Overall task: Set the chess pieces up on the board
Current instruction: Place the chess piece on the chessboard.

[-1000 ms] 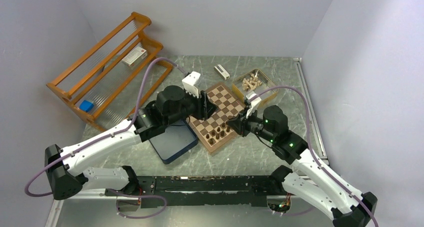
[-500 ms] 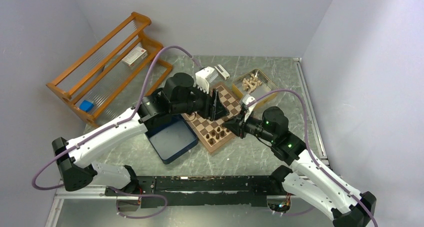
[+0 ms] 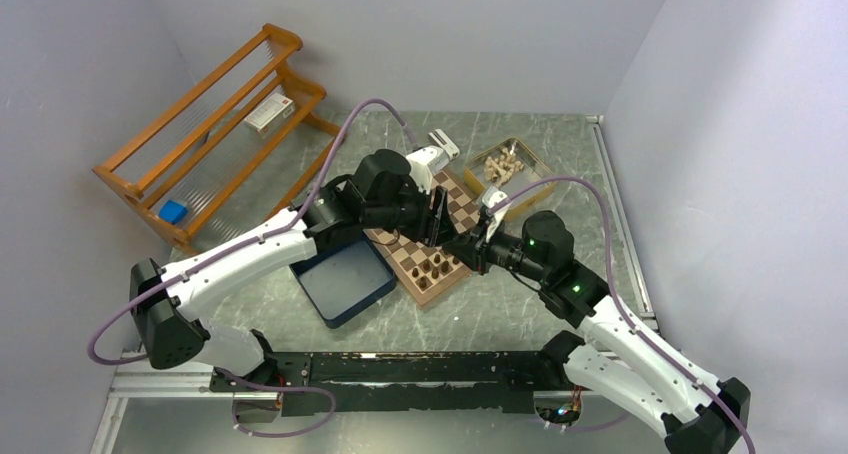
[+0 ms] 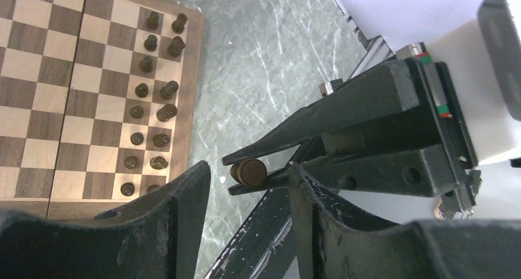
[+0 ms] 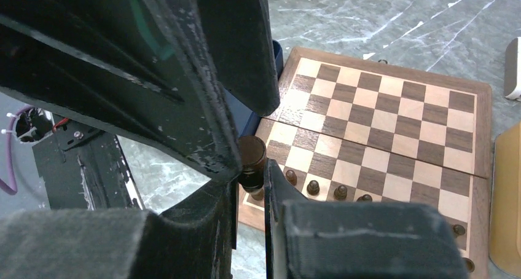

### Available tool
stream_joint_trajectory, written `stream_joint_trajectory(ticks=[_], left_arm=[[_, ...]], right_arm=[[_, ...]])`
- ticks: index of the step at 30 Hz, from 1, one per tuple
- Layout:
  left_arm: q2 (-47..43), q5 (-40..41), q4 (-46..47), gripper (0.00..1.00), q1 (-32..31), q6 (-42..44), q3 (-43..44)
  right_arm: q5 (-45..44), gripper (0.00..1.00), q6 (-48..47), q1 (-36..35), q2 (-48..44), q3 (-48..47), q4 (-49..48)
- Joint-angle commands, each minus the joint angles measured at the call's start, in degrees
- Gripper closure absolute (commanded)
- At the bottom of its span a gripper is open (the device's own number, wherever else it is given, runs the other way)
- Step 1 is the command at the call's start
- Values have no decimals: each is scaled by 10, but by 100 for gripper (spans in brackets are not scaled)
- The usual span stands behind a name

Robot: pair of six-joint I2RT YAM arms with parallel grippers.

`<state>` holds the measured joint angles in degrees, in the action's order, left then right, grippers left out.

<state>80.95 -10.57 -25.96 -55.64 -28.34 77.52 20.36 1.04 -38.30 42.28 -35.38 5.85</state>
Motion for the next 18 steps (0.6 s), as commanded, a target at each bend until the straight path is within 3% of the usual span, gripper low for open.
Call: stream_joint_trajectory(ticks=[1, 13, 18], left_arm=[[14, 36, -10, 47, 0, -13, 18], [33, 29, -6, 50, 0, -35, 3], [56, 14, -18, 62, 2, -30, 8]], right_arm=[[1, 100, -5, 1, 1, -13, -32], [-62, 100, 4, 1, 27, -16, -43], [-72, 100, 7, 1, 51, -19, -48]])
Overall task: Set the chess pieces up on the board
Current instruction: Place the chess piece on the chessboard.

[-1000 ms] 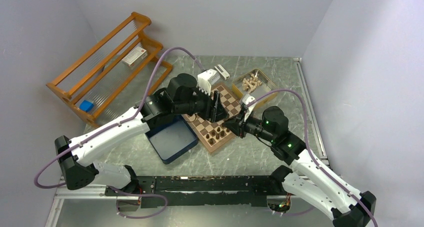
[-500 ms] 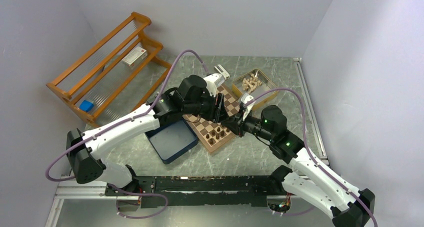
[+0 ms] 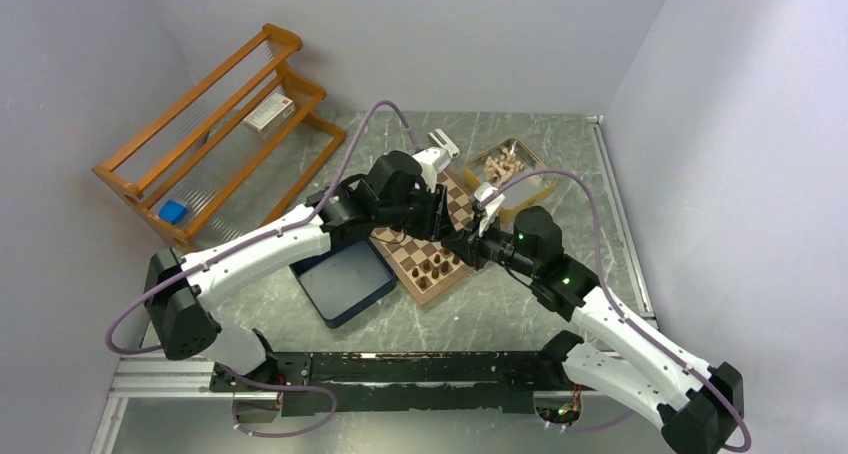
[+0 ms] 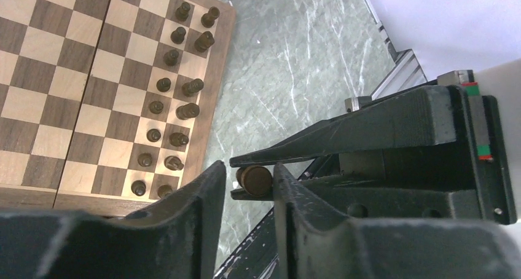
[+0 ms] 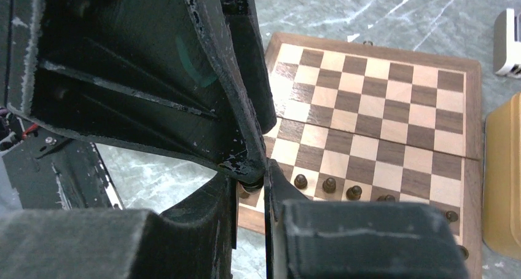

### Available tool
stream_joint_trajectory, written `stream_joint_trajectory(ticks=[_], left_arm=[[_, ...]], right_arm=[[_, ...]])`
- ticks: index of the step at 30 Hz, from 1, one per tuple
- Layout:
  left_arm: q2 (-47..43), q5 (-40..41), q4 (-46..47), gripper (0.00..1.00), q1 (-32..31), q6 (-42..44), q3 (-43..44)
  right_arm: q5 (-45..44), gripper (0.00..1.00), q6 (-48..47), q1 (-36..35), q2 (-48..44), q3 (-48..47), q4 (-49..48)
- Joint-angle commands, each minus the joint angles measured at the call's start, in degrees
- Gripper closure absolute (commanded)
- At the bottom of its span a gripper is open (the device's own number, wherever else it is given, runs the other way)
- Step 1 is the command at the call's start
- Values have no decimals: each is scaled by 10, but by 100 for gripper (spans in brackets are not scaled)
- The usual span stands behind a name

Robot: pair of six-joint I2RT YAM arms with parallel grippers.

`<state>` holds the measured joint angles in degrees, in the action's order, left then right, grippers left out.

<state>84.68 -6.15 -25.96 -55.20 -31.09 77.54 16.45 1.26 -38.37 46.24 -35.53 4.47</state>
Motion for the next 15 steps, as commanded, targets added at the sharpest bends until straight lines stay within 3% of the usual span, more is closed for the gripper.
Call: stream_joint_trajectory(ticks=[1, 8, 11, 15], left_arm=[[22, -37, -19, 65, -2, -3, 8], [25, -51, -29, 76, 7, -12, 0], [24, -73, -20, 84, 19, -20, -16], [13, -80, -10, 86, 34, -27, -32]], right_arm=[[-35, 100, 5, 2, 15, -17, -35], [-57, 99, 19, 2, 24, -8, -43], [-60, 95, 24, 2, 27, -3, -66], [-60, 89, 24, 2, 33, 1, -66]])
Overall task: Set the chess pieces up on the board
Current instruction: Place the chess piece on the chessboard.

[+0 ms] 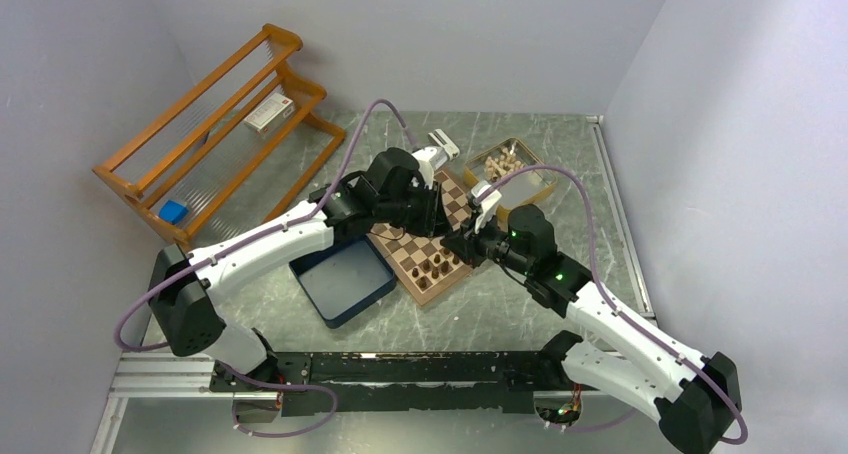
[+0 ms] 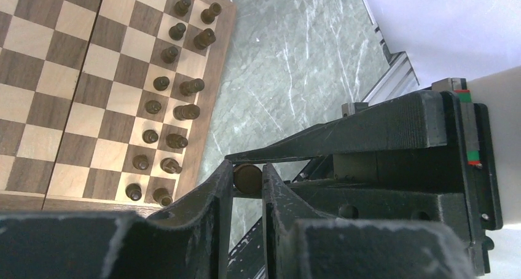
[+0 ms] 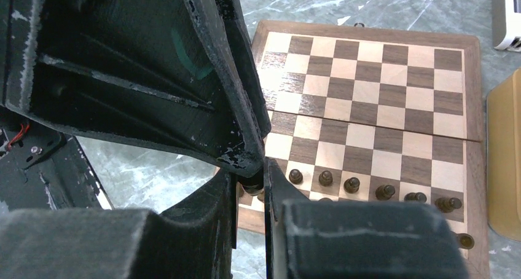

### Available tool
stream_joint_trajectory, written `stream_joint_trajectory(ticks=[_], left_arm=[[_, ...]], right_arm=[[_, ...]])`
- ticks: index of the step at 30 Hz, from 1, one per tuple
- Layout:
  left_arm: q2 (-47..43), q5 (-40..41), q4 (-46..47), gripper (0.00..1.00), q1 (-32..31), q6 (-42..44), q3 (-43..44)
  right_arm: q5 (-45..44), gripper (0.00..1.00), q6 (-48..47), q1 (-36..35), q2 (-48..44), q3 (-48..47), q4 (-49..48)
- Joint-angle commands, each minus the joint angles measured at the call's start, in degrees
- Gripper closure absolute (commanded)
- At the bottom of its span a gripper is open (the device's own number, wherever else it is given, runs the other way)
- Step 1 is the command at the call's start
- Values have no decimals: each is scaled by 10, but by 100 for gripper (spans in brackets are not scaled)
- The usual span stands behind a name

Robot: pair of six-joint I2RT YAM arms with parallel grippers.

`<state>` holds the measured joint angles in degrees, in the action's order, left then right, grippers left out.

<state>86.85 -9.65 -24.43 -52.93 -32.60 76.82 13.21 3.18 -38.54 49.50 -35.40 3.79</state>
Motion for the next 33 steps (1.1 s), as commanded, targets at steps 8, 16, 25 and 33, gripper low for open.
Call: stream_joint_trajectory(ticks=[8, 16, 25, 33], left_arm=[[-33, -80, -6, 89, 49, -25, -44], [-60, -124, 33, 91, 87, -55, -69], [-90, -177, 115, 90, 122, -115, -115], [-118, -223, 208, 57, 130, -114, -157]], right_arm=[[-24, 83, 11, 4, -24, 34, -88], [-23, 76, 19, 5, -53, 55, -105], [-10, 93, 66, 5, -76, 86, -166], [20, 100, 39, 5, -59, 70, -150]])
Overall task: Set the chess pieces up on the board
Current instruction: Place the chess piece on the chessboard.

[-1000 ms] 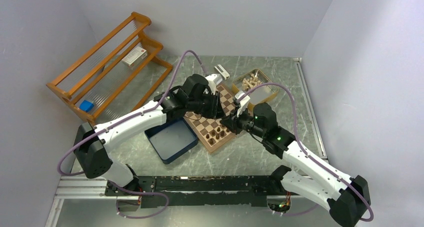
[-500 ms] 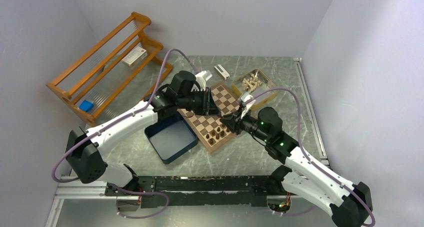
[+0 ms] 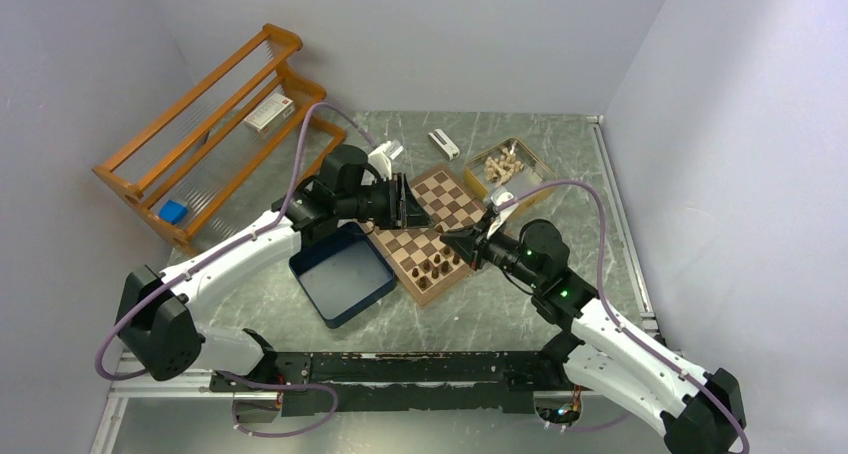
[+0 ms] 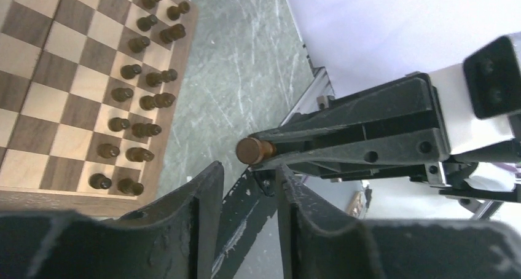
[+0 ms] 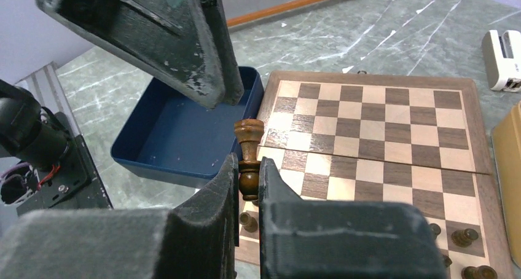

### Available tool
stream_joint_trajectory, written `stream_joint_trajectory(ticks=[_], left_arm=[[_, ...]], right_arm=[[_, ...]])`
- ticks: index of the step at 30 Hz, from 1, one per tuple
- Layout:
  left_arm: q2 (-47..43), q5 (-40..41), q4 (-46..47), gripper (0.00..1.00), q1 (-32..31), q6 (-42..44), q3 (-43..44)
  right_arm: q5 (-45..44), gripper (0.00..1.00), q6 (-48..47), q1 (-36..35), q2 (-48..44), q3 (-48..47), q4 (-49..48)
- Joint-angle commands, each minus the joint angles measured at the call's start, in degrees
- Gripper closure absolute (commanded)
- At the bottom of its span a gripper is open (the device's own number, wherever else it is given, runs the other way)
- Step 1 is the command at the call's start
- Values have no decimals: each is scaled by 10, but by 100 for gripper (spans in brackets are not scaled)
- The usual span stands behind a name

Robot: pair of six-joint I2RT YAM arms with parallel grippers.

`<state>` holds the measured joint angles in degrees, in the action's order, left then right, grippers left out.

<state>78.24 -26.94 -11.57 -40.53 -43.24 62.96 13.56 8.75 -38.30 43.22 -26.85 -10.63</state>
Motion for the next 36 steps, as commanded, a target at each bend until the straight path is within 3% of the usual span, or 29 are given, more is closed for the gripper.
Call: stream_joint_trajectory(ticks=[1, 6, 12, 21, 26, 32, 36], left_arm=[[-32, -60, 81, 53, 7, -1, -17], [-11, -117, 43, 41, 7, 42, 4], [-13, -118, 32, 39, 6, 46, -8], [-9, -139, 109, 39, 6, -15, -36], [-4, -147, 141, 49, 6, -38, -44], [-3, -150, 146, 69, 6, -48, -52], [-3, -149, 150, 81, 7, -55, -55]], right_arm=[[21, 100, -23, 2, 5, -20, -1], [32, 100, -30, 2, 0, -24, -5], [42, 99, -15, 2, -20, -11, -37], [72, 99, -13, 2, -18, -10, -51], [76, 98, -11, 2, -13, -9, -58], [71, 96, -12, 2, -5, -8, -60], [67, 88, -1, 2, 3, -8, -67]])
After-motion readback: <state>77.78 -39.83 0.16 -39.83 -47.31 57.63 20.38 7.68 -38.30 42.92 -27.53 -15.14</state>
